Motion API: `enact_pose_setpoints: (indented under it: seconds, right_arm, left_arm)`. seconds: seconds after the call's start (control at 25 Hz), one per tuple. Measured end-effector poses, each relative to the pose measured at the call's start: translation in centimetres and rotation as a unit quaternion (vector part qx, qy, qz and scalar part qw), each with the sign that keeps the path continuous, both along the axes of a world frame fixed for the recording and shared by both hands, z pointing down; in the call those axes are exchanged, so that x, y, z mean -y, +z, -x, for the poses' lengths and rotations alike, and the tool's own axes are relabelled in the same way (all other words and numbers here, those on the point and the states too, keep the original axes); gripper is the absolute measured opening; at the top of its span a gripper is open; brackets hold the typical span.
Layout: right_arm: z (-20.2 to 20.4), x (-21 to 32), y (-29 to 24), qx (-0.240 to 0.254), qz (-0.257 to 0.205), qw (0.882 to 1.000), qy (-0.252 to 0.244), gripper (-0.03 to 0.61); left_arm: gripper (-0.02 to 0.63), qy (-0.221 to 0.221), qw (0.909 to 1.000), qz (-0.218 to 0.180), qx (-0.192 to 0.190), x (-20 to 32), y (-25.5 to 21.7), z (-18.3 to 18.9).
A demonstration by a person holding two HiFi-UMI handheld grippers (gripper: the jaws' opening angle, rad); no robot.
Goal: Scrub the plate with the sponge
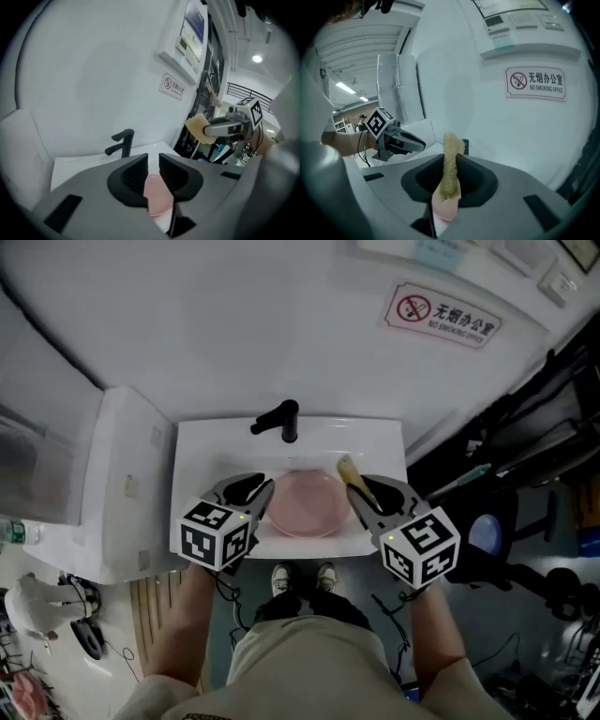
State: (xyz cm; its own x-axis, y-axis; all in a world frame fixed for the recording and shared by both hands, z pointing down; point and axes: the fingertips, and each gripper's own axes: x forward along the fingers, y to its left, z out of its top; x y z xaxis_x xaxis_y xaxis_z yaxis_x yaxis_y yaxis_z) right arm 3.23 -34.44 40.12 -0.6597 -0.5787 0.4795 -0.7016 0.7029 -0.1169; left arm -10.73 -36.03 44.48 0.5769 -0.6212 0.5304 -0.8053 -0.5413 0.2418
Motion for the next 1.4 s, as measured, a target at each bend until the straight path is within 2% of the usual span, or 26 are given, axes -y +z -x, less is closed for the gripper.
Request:
enact_pose_setpoints:
  seconds: [0.28,0.52,0.72,0.84,1.0,1.12,1.24,1.4]
  right_arm:
    - [1.1,-2.0,-7.0,0.03,-0.07,0.997,-0.023,0.084]
    - [0.9,-3.7,-13.0,0.069,-0.133,0.988,-0.021,0.083]
    - [0.0,-5.1,-17.6,0.103,-0.189,0.977,-0.013,0.081]
    - [-0.7,-5.7,-19.6,0.104,-0.219,0.97,-0.003,0.08]
    - [-1.0,-6.5,-20.9,0.116,-0.226,0.967,-0.006,0.078]
    - [-0.9,-7.0,-21.2,0.121,-0.227,0.966,-0.012,0.078]
    - [-0.6,-7.5,-20.7,0.123,-0.22,0.968,-0.015,0.078]
    - [-0.3,-7.9,-20.3,0.125,-0.213,0.969,-0.021,0.078]
  left_arm:
    - [0.078,0.021,0.9963,-0.083,0.009,-1.7,-7.7,-0.7]
    - [0.039,-0.007,0.9865,-0.16,0.035,-2.8,-14.3,0.1]
    - [0.015,-0.011,0.9783,-0.205,0.025,-3.9,-18.3,0.0]
    - [0.008,-0.027,0.9711,-0.237,0.003,-4.5,-20.8,0.1]
    - [0.008,-0.031,0.9631,-0.267,-0.023,-5.5,-22.9,-0.2]
    - [0.008,-0.034,0.9575,-0.286,-0.015,-6.1,-23.4,-0.3]
    - [0.008,-0.045,0.9579,-0.284,0.0,-6.3,-22.8,-0.1]
    - [0.008,-0.041,0.9596,-0.278,-0.006,-6.8,-22.4,-0.3]
